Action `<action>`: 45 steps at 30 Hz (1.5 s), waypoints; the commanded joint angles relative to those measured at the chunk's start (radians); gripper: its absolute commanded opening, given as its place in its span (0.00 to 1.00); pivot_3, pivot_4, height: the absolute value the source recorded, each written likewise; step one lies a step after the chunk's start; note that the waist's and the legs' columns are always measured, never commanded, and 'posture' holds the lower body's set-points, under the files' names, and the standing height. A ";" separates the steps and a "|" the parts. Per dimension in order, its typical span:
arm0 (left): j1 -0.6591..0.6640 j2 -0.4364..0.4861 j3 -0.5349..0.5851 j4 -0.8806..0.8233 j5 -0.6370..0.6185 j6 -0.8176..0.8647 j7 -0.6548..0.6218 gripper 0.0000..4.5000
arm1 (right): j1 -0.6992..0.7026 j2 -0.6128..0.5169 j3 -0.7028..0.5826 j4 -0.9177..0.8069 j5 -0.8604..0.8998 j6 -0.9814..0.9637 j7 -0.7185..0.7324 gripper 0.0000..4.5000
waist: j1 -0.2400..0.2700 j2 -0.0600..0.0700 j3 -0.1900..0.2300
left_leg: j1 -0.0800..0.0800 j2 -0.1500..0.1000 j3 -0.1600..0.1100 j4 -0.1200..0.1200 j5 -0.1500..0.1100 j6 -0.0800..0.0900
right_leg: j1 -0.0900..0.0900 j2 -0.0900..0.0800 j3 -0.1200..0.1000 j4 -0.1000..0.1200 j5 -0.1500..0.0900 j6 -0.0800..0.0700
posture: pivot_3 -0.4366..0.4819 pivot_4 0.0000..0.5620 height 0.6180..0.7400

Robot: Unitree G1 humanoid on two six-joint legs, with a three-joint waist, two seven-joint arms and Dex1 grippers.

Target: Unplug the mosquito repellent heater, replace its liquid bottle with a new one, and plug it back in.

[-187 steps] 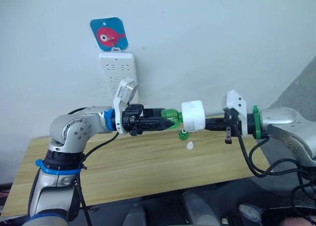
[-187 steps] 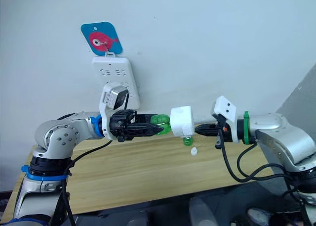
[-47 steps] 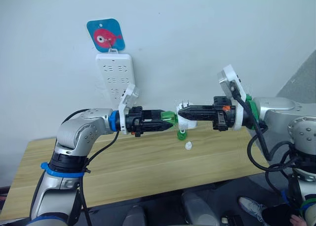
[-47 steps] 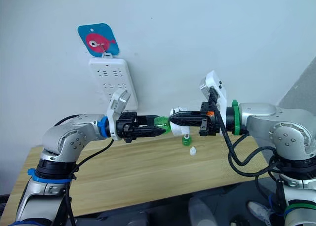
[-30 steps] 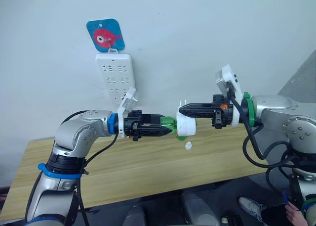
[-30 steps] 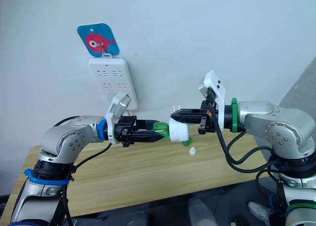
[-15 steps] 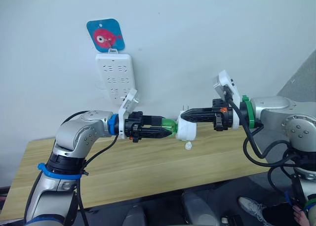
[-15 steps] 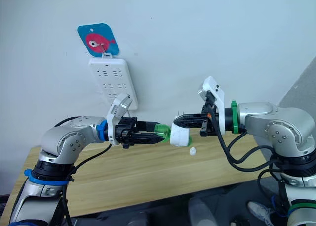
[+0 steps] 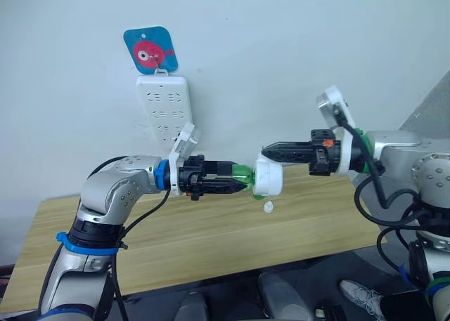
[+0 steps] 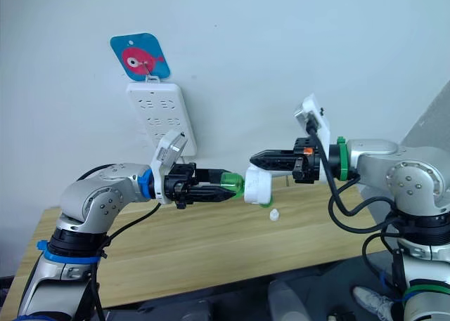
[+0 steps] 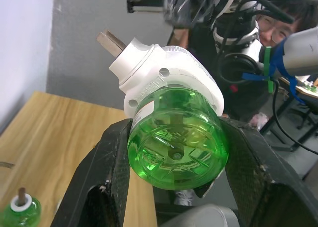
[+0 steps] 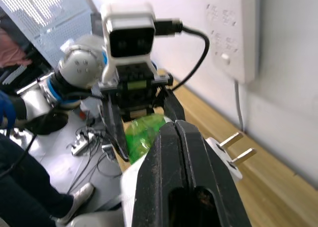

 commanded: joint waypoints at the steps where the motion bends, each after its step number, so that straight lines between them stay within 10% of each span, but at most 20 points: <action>1: 0.001 -0.004 0.032 -0.019 -0.022 -0.019 0.003 0.51 | -0.021 0.009 -0.045 -0.003 0.031 -0.005 -0.040 0.00 | 0.000 0.000 0.000 | 0.000 0.000 0.000 0.000 0.000 0.000 | 0.000 0.000 0.000 0.000 0.000 0.000 | 0.26 0.15 0.90; 45: -0.029 0.001 0.064 -0.026 -0.159 0.111 0.043 0.51 | -0.048 0.008 0.022 0.061 -0.171 -0.109 0.087 0.00 | 0.000 0.000 0.000 | 0.000 0.000 0.000 -0.001 0.000 0.000 | 0.000 0.000 0.000 0.000 0.000 0.000 | 0.26 0.14 0.90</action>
